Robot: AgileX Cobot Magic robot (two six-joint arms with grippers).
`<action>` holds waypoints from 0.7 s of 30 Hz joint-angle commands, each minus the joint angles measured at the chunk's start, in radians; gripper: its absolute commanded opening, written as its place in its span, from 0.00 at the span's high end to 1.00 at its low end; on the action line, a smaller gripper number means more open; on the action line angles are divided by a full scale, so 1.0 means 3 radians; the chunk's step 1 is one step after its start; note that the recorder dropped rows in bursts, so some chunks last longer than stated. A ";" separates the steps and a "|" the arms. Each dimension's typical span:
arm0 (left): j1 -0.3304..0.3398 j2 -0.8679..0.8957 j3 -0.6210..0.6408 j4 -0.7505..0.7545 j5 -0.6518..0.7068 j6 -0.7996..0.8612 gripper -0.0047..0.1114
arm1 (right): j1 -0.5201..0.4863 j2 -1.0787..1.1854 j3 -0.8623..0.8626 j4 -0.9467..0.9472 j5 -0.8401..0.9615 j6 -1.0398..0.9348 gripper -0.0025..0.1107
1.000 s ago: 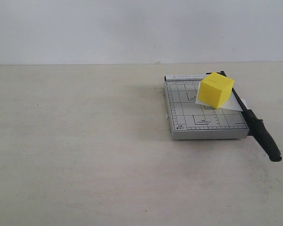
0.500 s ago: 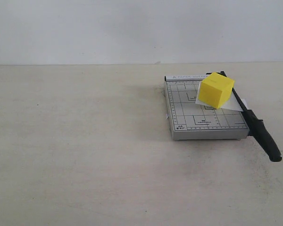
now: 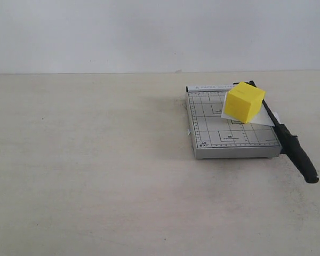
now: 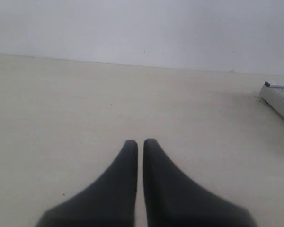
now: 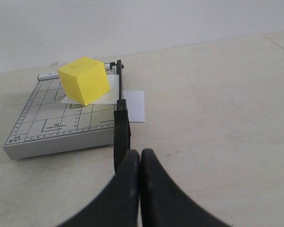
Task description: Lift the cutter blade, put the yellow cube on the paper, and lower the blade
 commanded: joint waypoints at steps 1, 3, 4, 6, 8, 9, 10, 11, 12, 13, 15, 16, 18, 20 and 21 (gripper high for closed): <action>0.0005 -0.0017 0.0002 0.0064 0.0097 -0.0011 0.92 | -0.0004 -0.0015 -0.0001 0.0006 -0.0027 0.0005 0.98; 0.0005 -0.0017 0.0002 0.0064 0.0111 -0.0011 0.92 | -0.0004 -0.0015 -0.0001 0.0006 -0.0027 0.0005 0.98; 0.0005 -0.0017 0.0002 0.0064 0.0111 -0.0011 0.92 | -0.0004 -0.0015 -0.0001 0.0006 -0.0027 0.0005 0.98; 0.0005 -0.0017 0.0002 0.0064 0.0074 0.0063 0.92 | -0.0004 -0.0015 -0.0001 0.0006 -0.0027 0.0005 0.98; 0.0005 -0.0017 0.0002 0.0064 0.0067 0.0075 0.92 | -0.0004 -0.0015 -0.0001 0.0006 -0.0027 0.0005 0.98; 0.0005 -0.0017 0.0002 0.0064 0.0067 0.0075 0.92 | -0.0004 -0.0015 -0.0001 0.0006 -0.0027 0.0005 0.98; 0.0005 -0.0017 0.0002 0.0064 0.0067 0.0075 0.92 | -0.0004 -0.0015 -0.0001 0.0006 -0.0027 0.0005 0.98; 0.0005 -0.0017 0.0002 0.0064 0.0067 0.0075 0.92 | -0.0004 -0.0015 -0.0001 0.0006 -0.0027 0.0005 0.98; 0.0005 -0.0017 0.0002 0.0064 0.0067 0.0075 0.92 | -0.0004 -0.0015 -0.0001 0.0006 -0.0027 0.0005 0.98; 0.0005 -0.0017 0.0002 0.0064 0.0067 0.0075 0.92 | -0.0004 -0.0015 -0.0001 0.0006 -0.0027 0.0005 0.98; 0.0005 -0.0017 0.0002 0.0064 0.0067 0.0082 0.92 | -0.0004 -0.0015 -0.0001 0.0006 -0.0027 0.0014 0.98; 0.0005 -0.0017 0.0002 0.0064 0.0067 0.0091 0.92 | -0.0004 -0.0015 -0.0001 0.0006 -0.0027 0.0014 0.98; 0.0005 -0.0017 0.0002 0.0064 0.0067 0.0091 0.92 | -0.0004 -0.0015 -0.0001 0.0006 -0.0027 0.0014 0.98; 0.0005 -0.0017 0.0002 0.0064 0.0067 0.0091 0.92 | -0.0004 -0.0015 -0.0001 0.0006 -0.0018 0.0013 0.98; 0.0005 -0.0017 0.0002 0.0064 0.0067 0.0091 0.92 | -0.0004 -0.0015 -0.0001 0.0006 -0.0018 0.0013 0.98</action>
